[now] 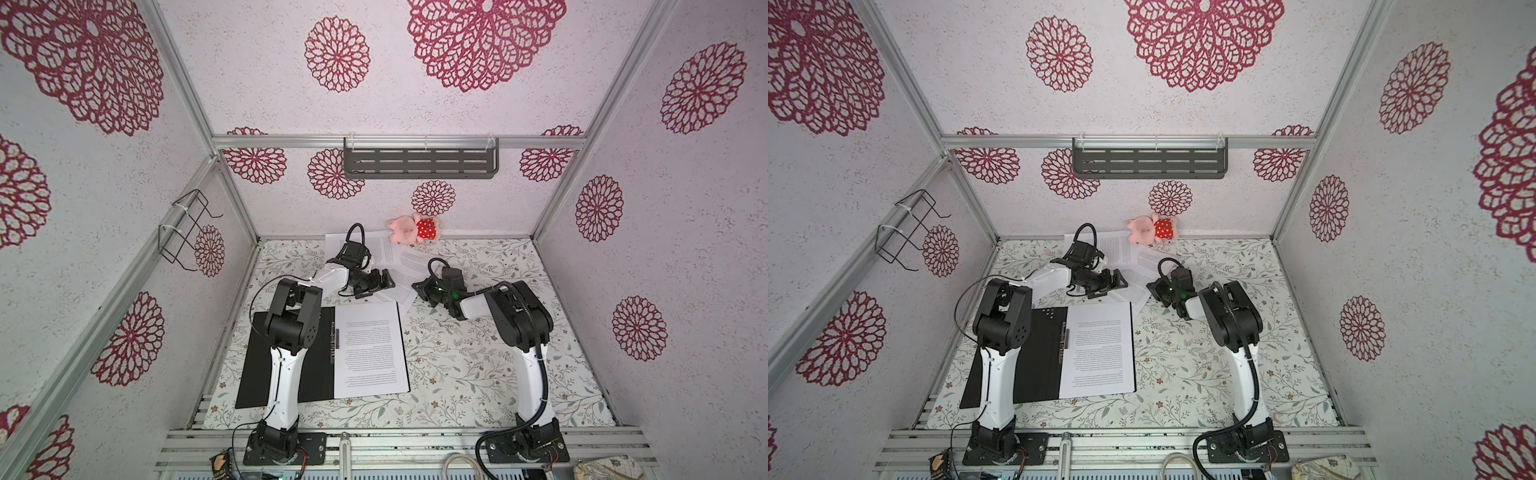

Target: Put the files into the folder

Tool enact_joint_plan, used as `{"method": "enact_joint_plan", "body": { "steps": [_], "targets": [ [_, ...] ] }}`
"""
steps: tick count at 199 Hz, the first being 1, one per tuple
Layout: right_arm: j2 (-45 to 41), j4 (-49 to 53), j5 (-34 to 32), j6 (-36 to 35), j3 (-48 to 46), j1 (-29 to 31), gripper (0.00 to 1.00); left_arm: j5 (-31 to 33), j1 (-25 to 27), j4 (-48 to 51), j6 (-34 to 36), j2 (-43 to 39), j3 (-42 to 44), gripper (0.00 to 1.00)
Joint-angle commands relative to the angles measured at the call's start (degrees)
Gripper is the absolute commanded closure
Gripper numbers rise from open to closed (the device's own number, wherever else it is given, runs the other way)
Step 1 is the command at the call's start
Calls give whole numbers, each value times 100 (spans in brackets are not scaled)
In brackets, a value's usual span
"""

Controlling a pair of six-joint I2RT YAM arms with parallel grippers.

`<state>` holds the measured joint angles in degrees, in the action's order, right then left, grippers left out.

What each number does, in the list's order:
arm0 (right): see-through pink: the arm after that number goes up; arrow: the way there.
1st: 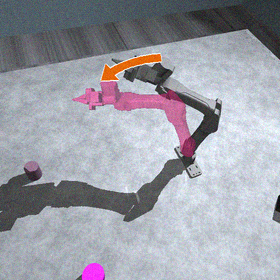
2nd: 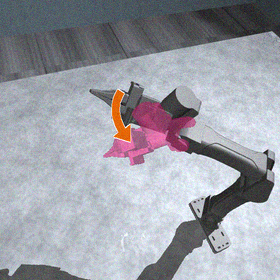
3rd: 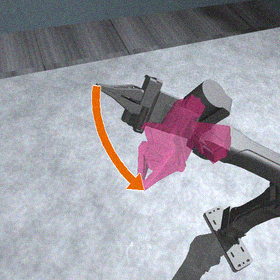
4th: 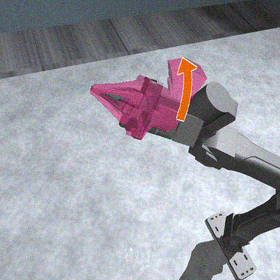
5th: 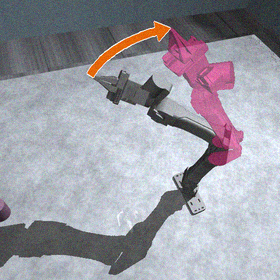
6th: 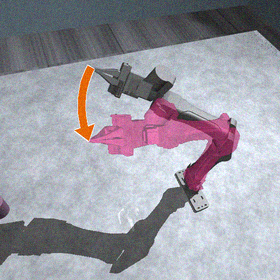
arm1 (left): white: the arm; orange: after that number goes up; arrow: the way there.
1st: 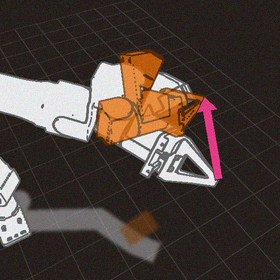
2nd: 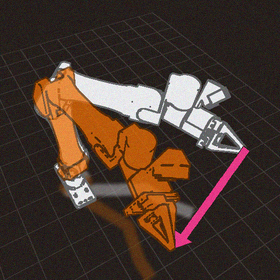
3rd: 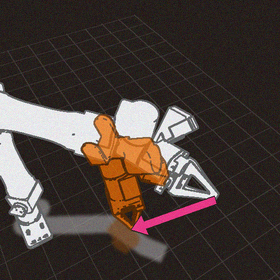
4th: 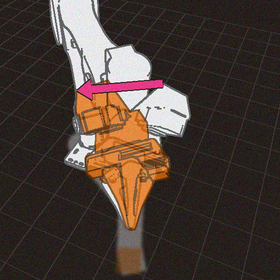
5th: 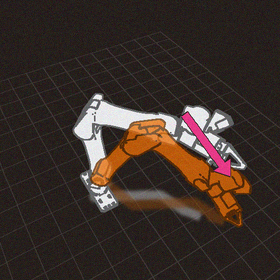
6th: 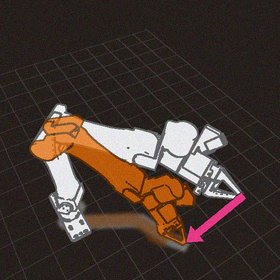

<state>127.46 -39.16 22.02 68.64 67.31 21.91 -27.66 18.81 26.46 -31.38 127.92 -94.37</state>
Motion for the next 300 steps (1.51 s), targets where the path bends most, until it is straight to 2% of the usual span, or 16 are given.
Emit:
{"method": "enact_joint_plan", "body": {
  "steps": [1, 48, 124, 169, 219, 249, 300],
  "targets": [
    [-269, 25, -80, -158, -16, -40, 100, -95, -42, 14, -70, -475, -75, 1],
    [-672, 169, -28, -339, -328, -228, 100, -54, -122, -474, -383, -1691, 576, 1],
    [-1559, 1193, 339, -1071, -647, -573, 100, 54, -246, -200, 8, -3406, 1438, 1],
    [-2304, 2526, 210, -1951, -702, -643, 100, 125, -255, 174, 454, -4222, 1923, 1],
    [-3217, 4129, -17, -2943, -532, -800, 100, 623, -276, 75, 918, -5400, 3144, 1],
    [-3548, 4903, -87, -3317, -328, -846, 100, 842, -285, -132, 1034, -6044, 3831, 1],
    [-4077, 5834, -286, -3651, 160, -807, 100, 1098, -285, -167, 1030, -6546, 4282, 1]
  ]
}}
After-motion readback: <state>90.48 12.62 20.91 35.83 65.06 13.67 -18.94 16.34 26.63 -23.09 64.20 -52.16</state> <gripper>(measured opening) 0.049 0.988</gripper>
